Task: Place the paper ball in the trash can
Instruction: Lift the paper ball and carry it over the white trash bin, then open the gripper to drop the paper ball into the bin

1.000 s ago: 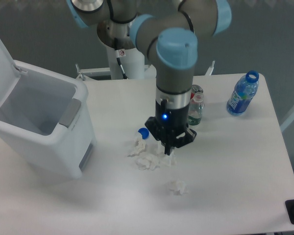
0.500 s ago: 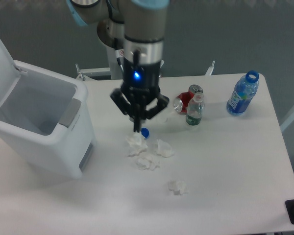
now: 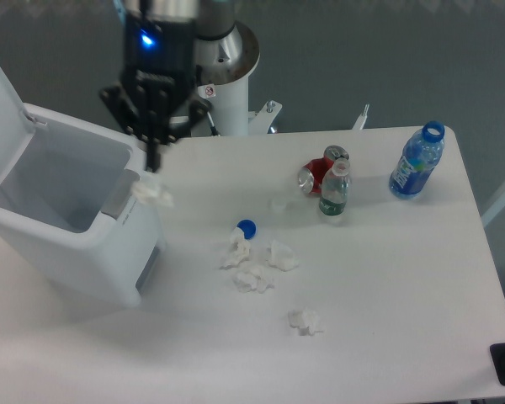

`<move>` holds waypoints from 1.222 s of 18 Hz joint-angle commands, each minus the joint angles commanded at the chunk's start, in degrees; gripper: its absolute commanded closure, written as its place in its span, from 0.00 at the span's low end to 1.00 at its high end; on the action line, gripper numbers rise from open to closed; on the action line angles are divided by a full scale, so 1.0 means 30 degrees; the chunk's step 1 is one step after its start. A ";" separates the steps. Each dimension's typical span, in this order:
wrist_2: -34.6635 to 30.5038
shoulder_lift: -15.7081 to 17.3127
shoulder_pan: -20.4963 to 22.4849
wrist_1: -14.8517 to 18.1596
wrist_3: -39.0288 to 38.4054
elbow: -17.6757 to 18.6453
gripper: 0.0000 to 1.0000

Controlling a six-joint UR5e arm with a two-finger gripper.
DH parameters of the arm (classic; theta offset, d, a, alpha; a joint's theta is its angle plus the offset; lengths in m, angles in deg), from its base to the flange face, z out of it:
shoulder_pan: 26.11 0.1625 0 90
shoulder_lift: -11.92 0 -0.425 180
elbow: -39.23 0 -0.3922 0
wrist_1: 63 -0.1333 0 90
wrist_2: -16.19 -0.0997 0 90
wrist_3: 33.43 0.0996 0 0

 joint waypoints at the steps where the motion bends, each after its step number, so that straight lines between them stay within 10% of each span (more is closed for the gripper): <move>1: 0.0029 -0.0029 -0.0207 0.0029 0.0000 0.0029 1.00; 12: 0.0849 0.0029 -0.2113 0.0058 0.0088 0.1494 0.94; 22: 0.1055 0.0147 -0.2084 0.0205 0.0380 0.1581 0.45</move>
